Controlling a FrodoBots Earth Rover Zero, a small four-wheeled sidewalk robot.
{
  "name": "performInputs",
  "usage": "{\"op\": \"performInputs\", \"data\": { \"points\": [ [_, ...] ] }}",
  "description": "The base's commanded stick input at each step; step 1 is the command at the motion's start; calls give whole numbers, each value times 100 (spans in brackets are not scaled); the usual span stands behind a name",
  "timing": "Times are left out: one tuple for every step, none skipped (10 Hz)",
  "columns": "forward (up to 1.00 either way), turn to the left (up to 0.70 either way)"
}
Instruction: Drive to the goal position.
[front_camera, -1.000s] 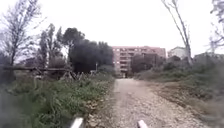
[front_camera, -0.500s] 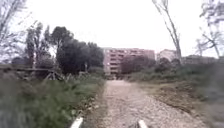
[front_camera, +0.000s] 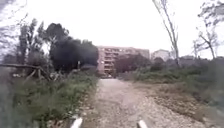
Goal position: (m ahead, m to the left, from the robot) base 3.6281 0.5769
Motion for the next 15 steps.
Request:
{"op": "performInputs", "data": {
  "points": [
    [70, 0],
    [70, 0],
    [70, 0],
    [70, 0],
    [70, 0],
    [70, 0],
    [70, 0],
    [70, 0],
    [70, 0],
    [70, 0],
    [70, 0],
    [70, 0],
    [70, 0],
    [70, 0],
    [70, 0]
  ]
}}
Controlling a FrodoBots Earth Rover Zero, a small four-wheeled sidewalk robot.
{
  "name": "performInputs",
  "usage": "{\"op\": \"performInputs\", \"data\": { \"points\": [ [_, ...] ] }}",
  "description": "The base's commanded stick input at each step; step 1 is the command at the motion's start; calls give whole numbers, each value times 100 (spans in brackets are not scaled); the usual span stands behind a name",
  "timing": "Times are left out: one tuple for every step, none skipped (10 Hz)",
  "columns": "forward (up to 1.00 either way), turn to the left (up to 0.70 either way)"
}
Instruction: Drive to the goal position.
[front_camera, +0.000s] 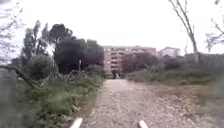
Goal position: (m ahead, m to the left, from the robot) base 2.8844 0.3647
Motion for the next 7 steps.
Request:
{"op": "performInputs", "data": {
  "points": [
    [70, 0],
    [70, 0],
    [70, 0],
    [70, 0],
    [70, 0],
    [70, 0],
    [70, 0]
  ]
}}
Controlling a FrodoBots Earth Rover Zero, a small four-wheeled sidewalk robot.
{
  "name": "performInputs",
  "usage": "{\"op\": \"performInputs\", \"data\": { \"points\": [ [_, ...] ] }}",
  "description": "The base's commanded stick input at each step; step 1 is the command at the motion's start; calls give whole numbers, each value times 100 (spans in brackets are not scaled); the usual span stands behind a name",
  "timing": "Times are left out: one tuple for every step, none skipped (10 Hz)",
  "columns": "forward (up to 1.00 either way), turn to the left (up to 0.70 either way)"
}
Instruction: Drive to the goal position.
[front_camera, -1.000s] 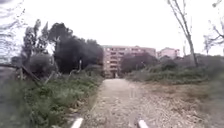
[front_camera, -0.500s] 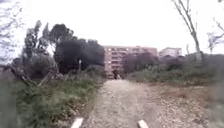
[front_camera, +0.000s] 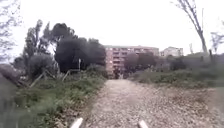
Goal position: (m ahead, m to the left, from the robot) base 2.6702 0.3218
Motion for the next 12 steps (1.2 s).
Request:
{"op": "performInputs", "data": {
  "points": [
    [70, 0],
    [70, 0],
    [70, 0],
    [70, 0],
    [70, 0],
    [70, 0],
    [70, 0],
    [70, 0],
    [70, 0],
    [70, 0],
    [70, 0],
    [70, 0]
  ]
}}
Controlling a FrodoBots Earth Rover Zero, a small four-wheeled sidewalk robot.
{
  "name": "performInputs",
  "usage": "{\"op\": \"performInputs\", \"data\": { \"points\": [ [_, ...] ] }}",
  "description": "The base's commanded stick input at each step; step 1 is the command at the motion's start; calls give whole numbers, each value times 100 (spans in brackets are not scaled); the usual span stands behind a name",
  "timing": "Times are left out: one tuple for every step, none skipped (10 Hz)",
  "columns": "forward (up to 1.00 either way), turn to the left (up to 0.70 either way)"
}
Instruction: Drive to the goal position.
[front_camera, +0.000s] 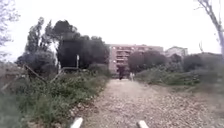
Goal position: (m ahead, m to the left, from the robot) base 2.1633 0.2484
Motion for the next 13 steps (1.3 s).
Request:
{"op": "performInputs", "data": {
  "points": [
    [70, 0],
    [70, 0],
    [70, 0],
    [70, -31],
    [70, 0],
    [70, 0],
    [70, 0],
    [70, 0],
    [70, 0],
    [70, 0],
    [70, 0],
    [70, 0],
    [70, 0]
  ]
}}
